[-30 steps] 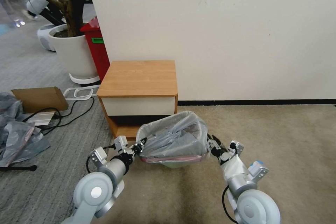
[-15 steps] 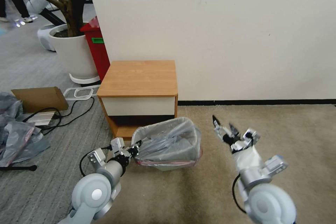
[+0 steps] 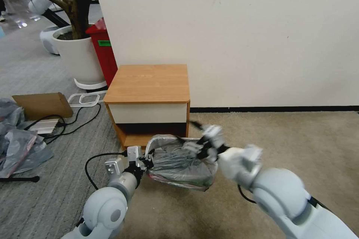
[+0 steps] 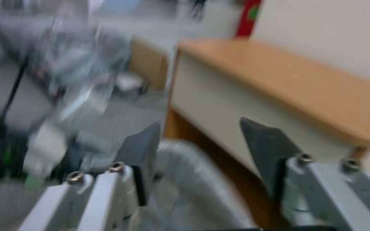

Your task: Pick up the garbage bag from the table and place it over the trash can.

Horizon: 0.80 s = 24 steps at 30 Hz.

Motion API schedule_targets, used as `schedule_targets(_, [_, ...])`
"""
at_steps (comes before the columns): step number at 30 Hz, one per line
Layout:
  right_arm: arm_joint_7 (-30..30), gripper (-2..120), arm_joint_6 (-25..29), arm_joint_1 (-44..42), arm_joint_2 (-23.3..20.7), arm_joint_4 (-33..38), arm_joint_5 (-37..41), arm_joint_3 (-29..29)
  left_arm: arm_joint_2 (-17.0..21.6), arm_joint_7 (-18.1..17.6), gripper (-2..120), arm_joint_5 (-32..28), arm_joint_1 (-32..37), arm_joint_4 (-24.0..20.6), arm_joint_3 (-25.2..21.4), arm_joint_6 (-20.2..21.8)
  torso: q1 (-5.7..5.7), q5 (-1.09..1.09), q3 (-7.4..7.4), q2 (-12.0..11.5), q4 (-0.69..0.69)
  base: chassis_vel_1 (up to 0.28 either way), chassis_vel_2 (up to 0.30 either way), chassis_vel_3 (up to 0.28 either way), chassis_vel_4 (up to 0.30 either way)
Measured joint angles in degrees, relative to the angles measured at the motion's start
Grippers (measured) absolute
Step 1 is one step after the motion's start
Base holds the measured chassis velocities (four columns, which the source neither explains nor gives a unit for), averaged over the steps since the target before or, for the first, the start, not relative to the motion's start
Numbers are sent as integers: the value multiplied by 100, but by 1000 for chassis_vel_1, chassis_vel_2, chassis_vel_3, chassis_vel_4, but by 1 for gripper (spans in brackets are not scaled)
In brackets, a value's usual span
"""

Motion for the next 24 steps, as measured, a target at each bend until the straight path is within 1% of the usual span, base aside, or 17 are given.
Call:
schedule_targets(1, [15,44,-282,278,-12,-71,-131,-332,16,38,4,97,5,-24,17,-23,0,0,0,0,-1,0,0,0,0])
schedule_targets(2, [29,39,-504,441,-7,-121,-179,-543,26,63,4,166,10,-37,27,-39,0,0,0,0,-2,0,0,0,0])
schedule_targets(3, [29,39,-504,441,-7,-121,-179,-543,26,63,4,166,10,-37,27,-39,0,0,0,0,-2,0,0,0,0])
schedule_targets(4, [52,32,-803,599,18,-175,-225,-740,37,108,4,272,18,-51,37,-61,0,0,0,0,-2,0,0,0,0])
schedule_targets(5, [70,29,-996,715,37,-218,-246,-863,45,150,4,360,26,-54,42,-84,0,0,0,0,-2,0,0,0,0])
schedule_targets(6, [70,29,-996,715,37,-218,-246,-863,45,150,4,360,26,-54,42,-84,0,0,0,0,-2,0,0,0,0])
schedule_targets(7, [79,21,-1112,815,45,-271,-261,-973,51,195,4,452,35,-61,49,-113,0,0,0,0,-2,0,0,0,0])
schedule_targets(9, [92,13,-1173,981,50,-401,-356,-1155,60,264,4,607,49,-82,67,-163,0,0,0,0,-2,0,0,0,0])
schedule_targets(10, [92,13,-1173,981,50,-401,-356,-1155,60,264,4,607,49,-82,67,-163,0,0,0,0,-2,0,0,0,0])
schedule_targets(11, [102,9,-1179,1033,49,-461,-378,-1221,60,280,4,648,54,-89,74,-175,0,0,0,0,-2,0,0,0,0])
schedule_targets(12, [135,3,-1181,1125,50,-567,-417,-1351,63,310,4,720,63,-103,89,-198,0,0,0,0,-2,0,0,0,0])
schedule_targets(13, [185,0,-1181,1184,60,-658,-446,-1445,66,333,4,779,68,-119,103,-214,0,0,0,0,-3,0,0,0,0])
schedule_targets(15, [215,0,-1181,1211,70,-713,-458,-1492,69,350,4,819,70,-127,114,-226,0,0,0,0,-2,0,0,0,0])
schedule_targets(18, [310,0,-1179,1340,145,-1023,-529,-1672,73,422,4,1002,79,-167,175,-280,0,0,0,0,-2,0,0,0,0])
schedule_targets(24, [327,0,-1168,1405,205,-1322,-673,-1774,69,464,4,1108,85,-236,222,-302,0,0,0,0,-2,0,0,0,0])
